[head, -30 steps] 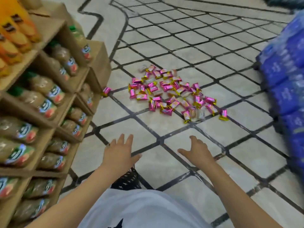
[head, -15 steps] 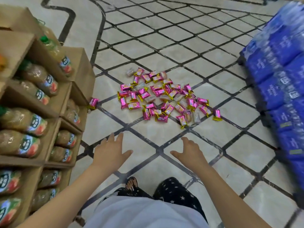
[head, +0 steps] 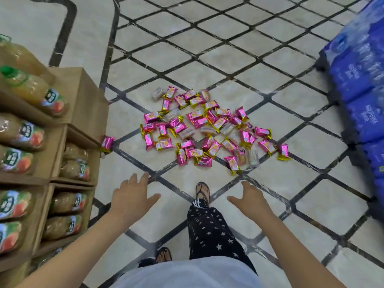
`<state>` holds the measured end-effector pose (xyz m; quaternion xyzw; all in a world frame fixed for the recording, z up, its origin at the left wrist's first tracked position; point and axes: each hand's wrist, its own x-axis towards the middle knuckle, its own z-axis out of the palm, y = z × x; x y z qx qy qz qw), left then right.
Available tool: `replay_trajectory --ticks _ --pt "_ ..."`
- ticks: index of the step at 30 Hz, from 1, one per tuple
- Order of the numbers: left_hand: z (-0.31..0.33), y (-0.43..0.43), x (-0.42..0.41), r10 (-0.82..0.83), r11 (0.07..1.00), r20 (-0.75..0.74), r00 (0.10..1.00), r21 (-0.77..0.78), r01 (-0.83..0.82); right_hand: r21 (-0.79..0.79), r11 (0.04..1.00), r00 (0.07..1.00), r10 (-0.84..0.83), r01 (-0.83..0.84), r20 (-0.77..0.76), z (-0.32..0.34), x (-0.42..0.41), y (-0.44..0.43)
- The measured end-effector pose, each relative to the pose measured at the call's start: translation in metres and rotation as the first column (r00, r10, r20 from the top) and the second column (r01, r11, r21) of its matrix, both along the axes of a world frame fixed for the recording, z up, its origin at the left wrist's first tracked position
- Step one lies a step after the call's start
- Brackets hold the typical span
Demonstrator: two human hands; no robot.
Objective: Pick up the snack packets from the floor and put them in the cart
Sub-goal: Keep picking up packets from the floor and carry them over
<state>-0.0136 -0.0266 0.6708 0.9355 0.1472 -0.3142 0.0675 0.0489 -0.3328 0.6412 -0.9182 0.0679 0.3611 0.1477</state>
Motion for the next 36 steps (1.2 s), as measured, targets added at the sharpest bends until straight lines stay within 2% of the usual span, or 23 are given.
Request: replay_trajectory --ticks 4,7,12,16,20,26,28,32,36 --pt "-0.013 -0.009 0.079 0.081 0.995 -0.046 0.996 -0.053 -0.083 0.015 0.999 0.999 0.038 -0.037 -0.039 -0.020 0.093 -0.006" --pt "-0.034 -0.017 0.131 0.159 0.979 -0.085 0.984 -0.119 -0.168 -0.022 0.992 0.991 0.126 -0.127 -0.041 -0.041 0.152 -0.011" --pt "-0.108 -0.016 0.198 0.307 0.919 -0.162 0.938 -0.207 -0.336 -0.053 0.966 0.964 0.247 -0.254 -0.101 -0.111 0.226 -0.014" --pt "-0.205 -0.007 0.240 0.422 0.844 -0.233 0.876 -0.252 -0.474 -0.050 0.965 0.958 0.249 -0.259 -0.145 -0.205 0.262 -0.006" --pt "-0.335 0.005 0.275 0.481 0.796 -0.292 0.827 -0.249 -0.551 -0.048 0.955 0.942 0.279 -0.292 -0.189 -0.326 0.280 0.003" --pt "-0.528 0.005 0.303 0.606 0.684 -0.280 0.744 -0.293 -0.668 -0.018 0.942 0.932 0.327 -0.334 -0.157 -0.506 0.284 0.021" --pt "-0.581 0.002 0.307 0.612 0.674 -0.301 0.732 -0.287 -0.681 0.000 0.942 0.936 0.333 -0.335 -0.112 -0.555 0.285 0.027" --pt "-0.668 -0.005 0.307 0.610 0.683 -0.302 0.733 -0.269 -0.679 0.035 0.933 0.933 0.357 -0.358 0.036 -0.638 0.279 0.039" --pt "-0.718 -0.003 0.302 0.622 0.683 -0.256 0.740 -0.286 -0.672 -0.053 0.893 0.892 0.449 -0.447 0.050 -0.686 0.271 0.049"
